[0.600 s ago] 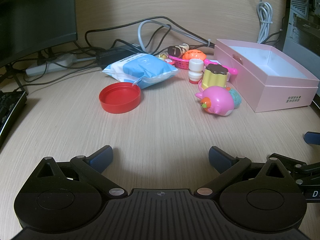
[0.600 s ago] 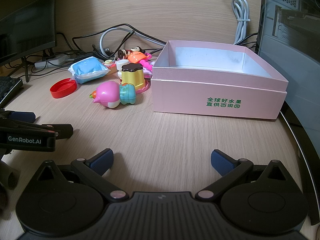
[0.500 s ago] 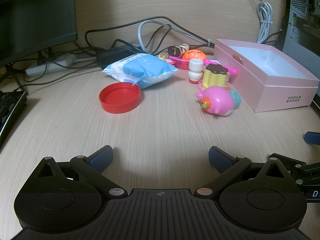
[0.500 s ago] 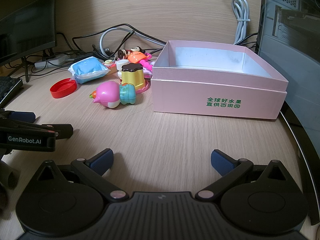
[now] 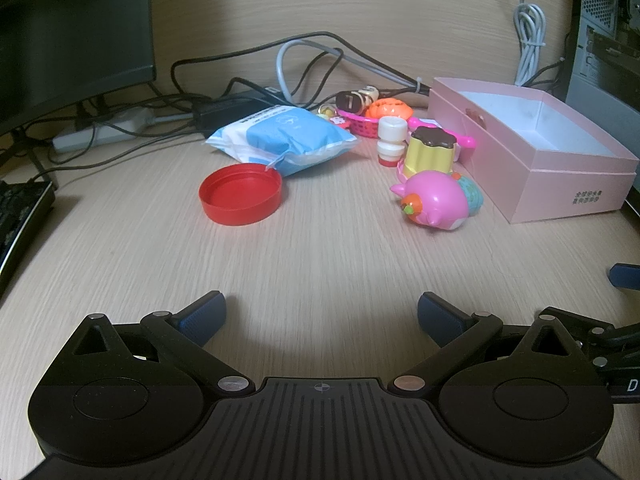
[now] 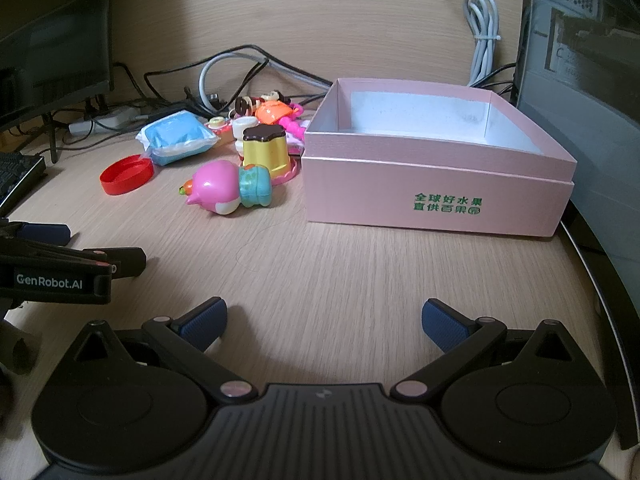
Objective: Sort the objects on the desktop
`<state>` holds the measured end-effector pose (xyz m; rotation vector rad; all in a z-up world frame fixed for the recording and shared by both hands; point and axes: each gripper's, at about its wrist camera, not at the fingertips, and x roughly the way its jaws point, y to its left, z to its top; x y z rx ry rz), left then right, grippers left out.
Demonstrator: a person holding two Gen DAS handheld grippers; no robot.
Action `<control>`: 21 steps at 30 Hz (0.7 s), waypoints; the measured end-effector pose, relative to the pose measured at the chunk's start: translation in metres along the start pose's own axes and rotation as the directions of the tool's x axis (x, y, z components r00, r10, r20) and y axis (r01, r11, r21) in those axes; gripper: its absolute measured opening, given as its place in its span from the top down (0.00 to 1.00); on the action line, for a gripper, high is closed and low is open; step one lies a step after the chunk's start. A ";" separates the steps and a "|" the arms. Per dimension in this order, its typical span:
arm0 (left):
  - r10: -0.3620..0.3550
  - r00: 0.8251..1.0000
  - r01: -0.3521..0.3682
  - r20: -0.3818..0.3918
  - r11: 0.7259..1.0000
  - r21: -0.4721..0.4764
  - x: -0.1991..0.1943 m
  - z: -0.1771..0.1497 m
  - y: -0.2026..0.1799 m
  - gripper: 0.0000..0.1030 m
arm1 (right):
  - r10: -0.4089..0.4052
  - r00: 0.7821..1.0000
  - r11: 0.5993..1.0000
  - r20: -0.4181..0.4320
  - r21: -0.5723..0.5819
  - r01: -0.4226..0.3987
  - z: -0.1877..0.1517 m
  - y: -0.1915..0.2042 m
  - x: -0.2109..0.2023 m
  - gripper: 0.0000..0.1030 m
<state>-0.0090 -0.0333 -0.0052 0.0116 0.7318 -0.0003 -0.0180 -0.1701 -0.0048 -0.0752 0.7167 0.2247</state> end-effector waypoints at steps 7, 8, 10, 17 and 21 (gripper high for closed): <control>-0.005 1.000 0.005 -0.013 1.000 0.010 -0.004 -0.002 0.002 0.00 | -0.024 0.998 0.999 -0.056 0.028 0.025 0.003 0.004 -0.004 0.00; -0.005 1.000 0.005 -0.012 1.000 0.011 -0.005 -0.002 0.002 0.00 | -0.025 0.998 0.999 -0.065 0.027 0.027 0.004 0.005 -0.004 0.00; -0.011 1.000 0.011 -0.014 1.000 0.014 -0.007 -0.003 0.002 0.00 | -0.022 0.996 1.000 -0.083 0.019 0.023 0.006 0.005 -0.003 0.00; -0.028 0.999 0.027 0.021 1.000 0.013 -0.043 0.023 0.030 0.00 | 0.144 0.988 0.989 -0.062 0.028 -0.142 0.033 0.011 -0.020 0.00; 0.027 0.996 -0.028 0.082 1.000 0.009 -0.061 0.050 0.057 0.00 | 0.098 0.994 0.986 0.053 -0.141 -0.090 0.068 0.049 -0.012 0.00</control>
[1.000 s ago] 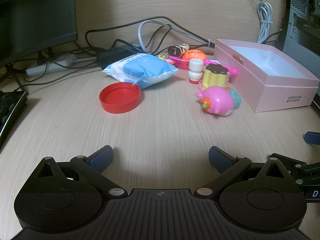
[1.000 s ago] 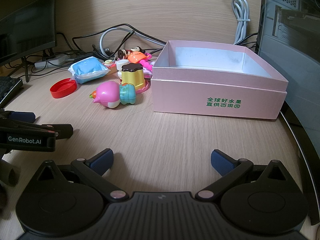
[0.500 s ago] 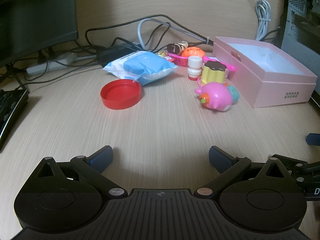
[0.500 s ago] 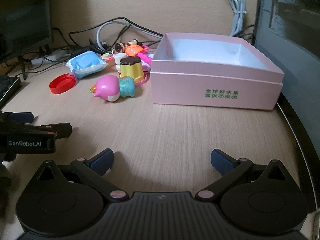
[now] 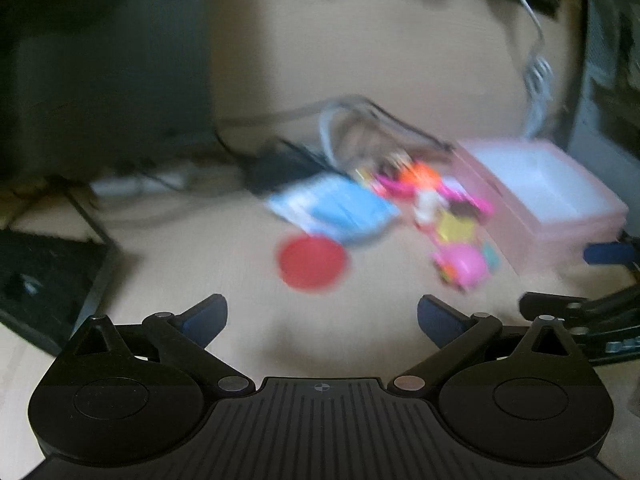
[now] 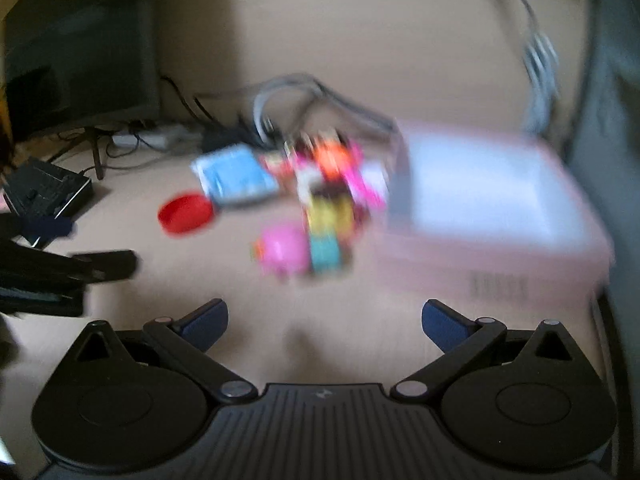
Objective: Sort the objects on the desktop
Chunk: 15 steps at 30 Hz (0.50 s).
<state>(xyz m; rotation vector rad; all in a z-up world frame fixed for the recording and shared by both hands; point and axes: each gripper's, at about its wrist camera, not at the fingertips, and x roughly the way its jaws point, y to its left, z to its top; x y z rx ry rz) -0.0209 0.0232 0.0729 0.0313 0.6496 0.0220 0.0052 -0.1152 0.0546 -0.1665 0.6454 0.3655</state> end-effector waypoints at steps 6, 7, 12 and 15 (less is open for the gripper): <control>0.031 1.000 -0.030 0.002 0.997 -0.078 -0.009 0.023 0.039 0.00 | -0.126 0.986 0.988 0.110 -0.080 0.135 0.045 0.002 0.024 0.22; 0.038 0.999 -0.038 0.000 0.995 -0.096 -0.009 0.022 0.044 0.00 | -0.156 0.980 0.985 0.124 -0.058 0.164 0.049 -0.007 0.026 0.19; 0.008 0.996 -0.022 -0.085 0.986 -0.163 0.009 0.017 0.049 0.00 | -0.105 0.993 0.988 0.047 0.118 0.099 0.062 -0.045 0.062 0.16; -0.009 0.995 -0.007 -0.098 0.988 -0.157 0.015 0.016 0.041 0.00 | 0.038 0.999 0.984 -0.014 0.177 -0.034 0.070 -0.049 0.089 0.16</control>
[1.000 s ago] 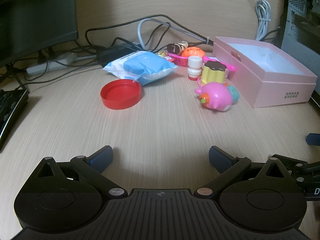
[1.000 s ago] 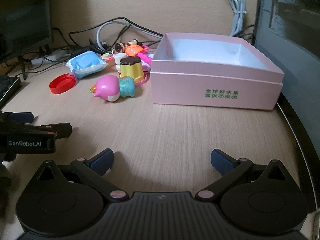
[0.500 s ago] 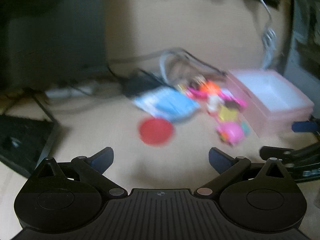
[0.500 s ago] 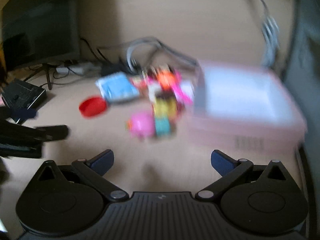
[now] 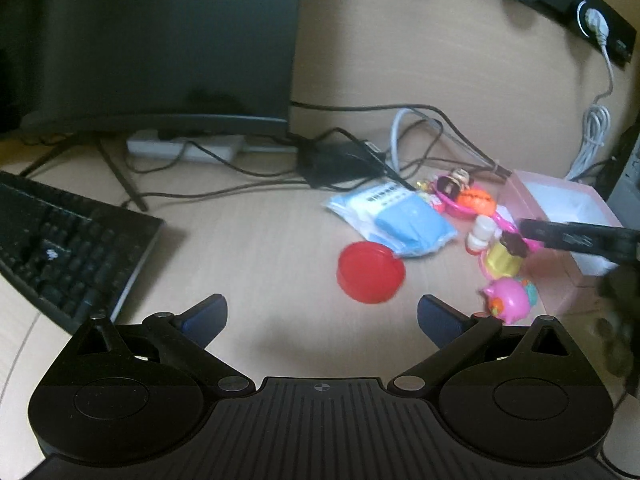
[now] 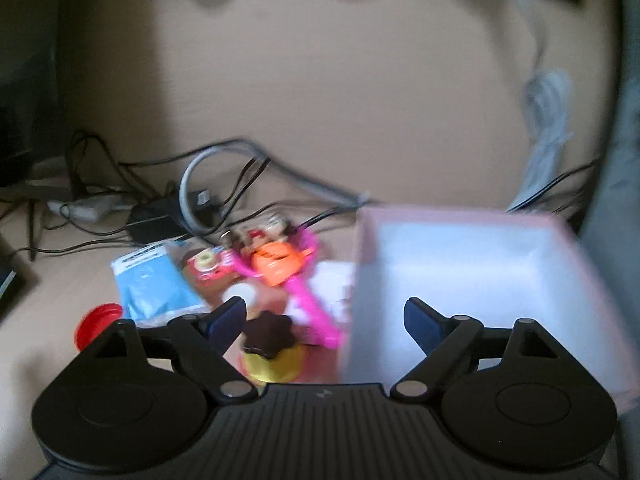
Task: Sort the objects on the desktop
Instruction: 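Move right gripper to the pink-and-teal figure while left gripper approaches the red lid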
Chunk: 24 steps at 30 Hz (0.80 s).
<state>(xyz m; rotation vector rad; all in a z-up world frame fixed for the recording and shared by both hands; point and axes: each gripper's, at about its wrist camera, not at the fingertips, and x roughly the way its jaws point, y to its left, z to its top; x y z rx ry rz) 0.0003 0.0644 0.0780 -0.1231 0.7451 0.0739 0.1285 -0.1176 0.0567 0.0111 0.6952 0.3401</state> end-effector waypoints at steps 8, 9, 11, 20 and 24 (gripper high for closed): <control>0.001 1.000 0.000 -0.028 1.000 0.029 0.007 -0.008 -0.007 0.00 | 0.074 0.996 0.989 0.044 -0.128 -0.067 -0.004 0.030 -0.006 0.11; 0.008 0.999 -0.007 -0.032 1.000 0.028 0.008 -0.009 -0.006 0.00 | 0.052 0.996 0.987 0.073 -0.156 -0.040 -0.007 0.033 -0.016 0.11; 0.026 0.999 -0.025 -0.032 0.999 0.026 0.009 -0.010 -0.004 0.00 | 0.039 0.991 0.972 0.129 -0.236 -0.007 -0.018 0.042 -0.047 0.11; 0.120 0.993 -0.120 -0.002 0.992 -0.039 -0.004 -0.012 0.025 0.00 | 0.029 0.996 0.859 0.086 -0.511 0.019 -0.077 0.113 -0.073 0.55; 0.091 0.996 -0.091 0.013 0.996 -0.002 -0.011 -0.016 0.028 0.00 | -0.067 0.992 0.831 0.108 -0.544 0.116 -0.072 0.124 -0.032 0.55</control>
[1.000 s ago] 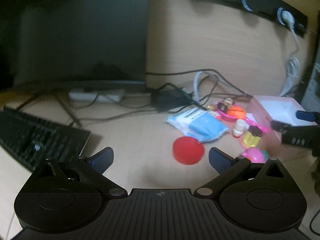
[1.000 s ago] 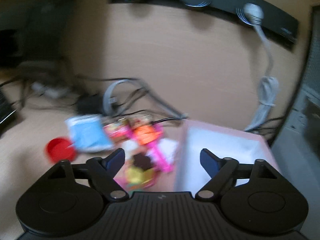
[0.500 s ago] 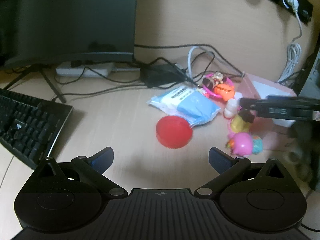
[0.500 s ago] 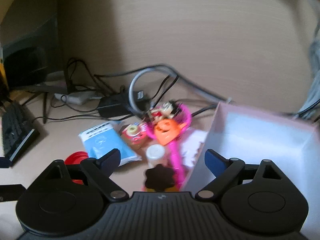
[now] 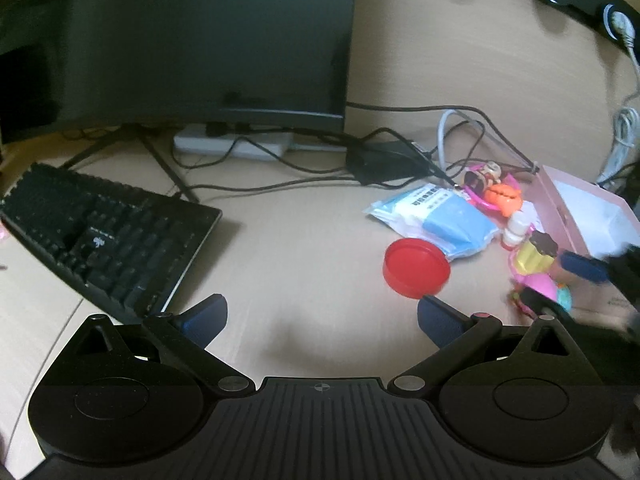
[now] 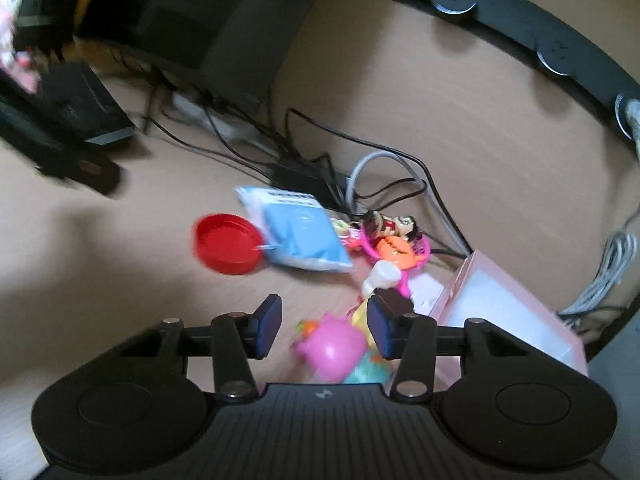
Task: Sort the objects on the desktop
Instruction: 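Move right gripper to the pink-and-teal figure while left gripper approaches the red lid, then grasp the pink figure with right gripper while left gripper grasps the red lid, lift both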
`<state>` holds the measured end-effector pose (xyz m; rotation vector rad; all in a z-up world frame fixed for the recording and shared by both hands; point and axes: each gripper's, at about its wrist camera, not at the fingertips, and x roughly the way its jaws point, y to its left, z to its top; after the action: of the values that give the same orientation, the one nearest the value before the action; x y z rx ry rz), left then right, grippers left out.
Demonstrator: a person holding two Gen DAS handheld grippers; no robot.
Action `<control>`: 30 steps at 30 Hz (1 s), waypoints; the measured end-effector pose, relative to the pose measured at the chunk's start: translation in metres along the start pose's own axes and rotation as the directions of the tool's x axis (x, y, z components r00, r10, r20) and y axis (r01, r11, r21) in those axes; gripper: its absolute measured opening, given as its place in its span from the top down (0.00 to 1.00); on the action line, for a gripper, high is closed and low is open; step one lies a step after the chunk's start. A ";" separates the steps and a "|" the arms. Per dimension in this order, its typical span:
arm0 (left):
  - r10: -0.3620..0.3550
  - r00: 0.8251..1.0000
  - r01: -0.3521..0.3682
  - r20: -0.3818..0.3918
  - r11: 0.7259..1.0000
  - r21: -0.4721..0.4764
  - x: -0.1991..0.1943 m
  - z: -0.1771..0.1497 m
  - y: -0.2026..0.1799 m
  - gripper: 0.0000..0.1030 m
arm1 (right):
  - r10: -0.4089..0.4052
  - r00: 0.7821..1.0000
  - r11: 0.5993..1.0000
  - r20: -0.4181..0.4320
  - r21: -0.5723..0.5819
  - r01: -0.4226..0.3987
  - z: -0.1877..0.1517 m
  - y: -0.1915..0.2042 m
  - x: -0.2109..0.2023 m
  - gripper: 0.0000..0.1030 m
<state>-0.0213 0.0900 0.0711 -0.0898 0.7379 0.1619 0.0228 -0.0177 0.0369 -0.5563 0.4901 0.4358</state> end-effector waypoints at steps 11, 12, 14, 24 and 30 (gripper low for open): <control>-0.097 0.993 0.105 -0.061 0.983 0.152 0.070 0.005 -0.053 0.00 | 0.316 0.945 0.930 -0.086 0.224 -0.291 -0.035 -0.049 -0.071 0.52; -0.084 0.995 0.093 -0.059 0.982 0.167 0.078 0.008 -0.058 0.00 | 0.301 0.950 0.935 -0.077 0.221 -0.278 -0.039 -0.052 -0.079 0.51; -0.076 0.996 0.084 -0.053 0.979 0.185 0.089 0.014 -0.065 0.00 | 0.251 0.966 0.949 -0.058 0.213 -0.233 -0.046 -0.056 -0.096 0.37; -0.057 0.996 0.074 -0.066 0.957 0.282 0.103 0.016 -0.080 0.34 | 0.200 0.976 0.924 -0.091 0.349 -0.157 -0.066 -0.079 -0.096 0.21; -0.184 0.975 0.212 -0.124 0.937 0.278 0.044 -0.024 -0.063 0.33 | 0.226 0.968 0.934 -0.104 0.305 -0.186 -0.056 -0.053 -0.076 0.16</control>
<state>0.0061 0.0298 0.0246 0.1088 0.8372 -0.1459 -0.0284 -0.1111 0.0572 -0.2479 0.7368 0.5163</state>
